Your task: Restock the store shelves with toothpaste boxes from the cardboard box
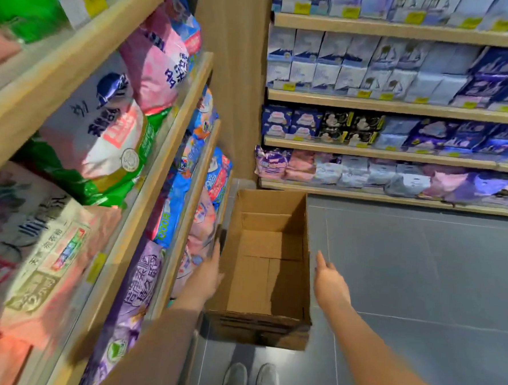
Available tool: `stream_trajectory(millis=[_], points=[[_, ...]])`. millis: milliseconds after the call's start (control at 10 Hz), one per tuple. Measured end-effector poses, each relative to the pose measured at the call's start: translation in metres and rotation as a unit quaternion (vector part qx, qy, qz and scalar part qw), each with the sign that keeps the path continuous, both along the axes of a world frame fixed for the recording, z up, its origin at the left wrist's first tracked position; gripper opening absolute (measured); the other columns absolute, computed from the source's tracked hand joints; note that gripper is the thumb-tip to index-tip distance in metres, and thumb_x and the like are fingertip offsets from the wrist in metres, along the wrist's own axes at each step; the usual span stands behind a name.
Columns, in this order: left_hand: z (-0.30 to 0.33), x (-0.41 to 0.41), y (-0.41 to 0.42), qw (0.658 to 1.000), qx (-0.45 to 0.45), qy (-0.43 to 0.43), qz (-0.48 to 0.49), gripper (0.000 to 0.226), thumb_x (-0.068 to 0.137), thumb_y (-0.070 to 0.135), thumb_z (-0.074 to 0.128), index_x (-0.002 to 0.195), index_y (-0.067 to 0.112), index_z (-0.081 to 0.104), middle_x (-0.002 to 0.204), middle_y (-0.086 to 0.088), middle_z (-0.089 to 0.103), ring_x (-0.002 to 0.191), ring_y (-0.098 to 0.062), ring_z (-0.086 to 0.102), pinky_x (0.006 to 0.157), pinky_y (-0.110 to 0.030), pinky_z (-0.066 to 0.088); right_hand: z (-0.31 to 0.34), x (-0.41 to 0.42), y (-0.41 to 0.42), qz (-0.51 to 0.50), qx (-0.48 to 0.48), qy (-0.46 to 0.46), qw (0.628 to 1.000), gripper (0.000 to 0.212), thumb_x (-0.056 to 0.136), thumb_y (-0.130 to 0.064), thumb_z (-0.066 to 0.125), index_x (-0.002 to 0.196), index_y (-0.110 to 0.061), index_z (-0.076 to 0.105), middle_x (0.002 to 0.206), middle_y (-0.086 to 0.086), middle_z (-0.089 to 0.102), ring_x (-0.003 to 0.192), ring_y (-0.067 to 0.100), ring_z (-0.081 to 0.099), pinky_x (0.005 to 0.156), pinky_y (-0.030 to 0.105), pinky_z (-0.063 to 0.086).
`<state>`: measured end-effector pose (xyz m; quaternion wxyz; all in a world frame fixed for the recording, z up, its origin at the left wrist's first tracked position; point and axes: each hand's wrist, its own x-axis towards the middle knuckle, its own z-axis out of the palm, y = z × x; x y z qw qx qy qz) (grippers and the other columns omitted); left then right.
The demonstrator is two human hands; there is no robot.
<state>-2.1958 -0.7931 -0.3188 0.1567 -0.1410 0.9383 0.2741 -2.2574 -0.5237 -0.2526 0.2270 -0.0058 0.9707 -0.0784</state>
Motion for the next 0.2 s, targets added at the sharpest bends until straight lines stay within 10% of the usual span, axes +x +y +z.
stream_trajectory(millis=[200], points=[[0.0075, -0.0120, -0.0073, 0.999, 0.009, 0.052, -0.011, 0.074, 0.085, 0.021, 0.052, 0.148, 0.016, 0.014, 0.120, -0.017, 0.055, 0.109, -0.033, 0.056, 0.092, -0.040, 0.045, -0.0126, -0.0106, 0.0021, 0.061, 0.037, -0.019, 0.997, 0.039, 0.095, -0.004, 0.031, 0.132, -0.013, 0.038, 0.119, 0.012, 0.058, 0.106, 0.033, 0.058, 0.080, 0.036, 0.046]])
